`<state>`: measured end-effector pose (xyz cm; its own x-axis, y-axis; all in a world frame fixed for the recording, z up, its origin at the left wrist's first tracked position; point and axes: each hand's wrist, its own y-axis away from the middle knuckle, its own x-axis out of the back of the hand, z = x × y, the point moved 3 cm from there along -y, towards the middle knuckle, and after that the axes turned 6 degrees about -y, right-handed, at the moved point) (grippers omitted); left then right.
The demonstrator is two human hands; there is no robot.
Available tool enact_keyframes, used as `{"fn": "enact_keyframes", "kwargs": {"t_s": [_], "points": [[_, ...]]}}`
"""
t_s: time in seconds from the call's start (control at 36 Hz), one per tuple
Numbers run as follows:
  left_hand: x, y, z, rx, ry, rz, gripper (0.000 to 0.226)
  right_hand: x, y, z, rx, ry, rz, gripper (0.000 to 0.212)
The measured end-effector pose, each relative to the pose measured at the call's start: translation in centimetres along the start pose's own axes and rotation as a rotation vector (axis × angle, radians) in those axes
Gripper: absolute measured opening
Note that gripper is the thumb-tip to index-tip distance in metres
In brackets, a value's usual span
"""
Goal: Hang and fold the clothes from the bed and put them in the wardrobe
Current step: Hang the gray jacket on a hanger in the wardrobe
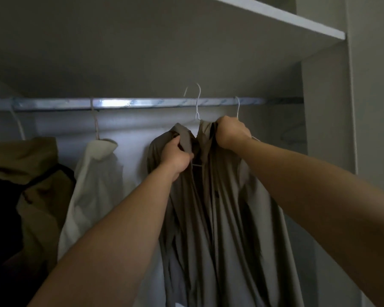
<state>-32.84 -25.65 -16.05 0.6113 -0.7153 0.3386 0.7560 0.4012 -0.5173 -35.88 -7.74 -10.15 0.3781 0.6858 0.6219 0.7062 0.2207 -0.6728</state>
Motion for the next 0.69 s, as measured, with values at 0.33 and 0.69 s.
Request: {"fn": "enact_keyframes", "kwargs": {"t_s": [0.33,0.69], "points": [[-1.2,1.1,-2.7,0.011,0.101,0.15,0.032,-2.5,0.5,1.4,0.109,0.153,-0.01,0.018],[-1.4,3.5,-3.8,-0.088,0.137,0.303,0.016,-5.9,8.5,3.6,0.408,0.245,0.462,0.035]]}}
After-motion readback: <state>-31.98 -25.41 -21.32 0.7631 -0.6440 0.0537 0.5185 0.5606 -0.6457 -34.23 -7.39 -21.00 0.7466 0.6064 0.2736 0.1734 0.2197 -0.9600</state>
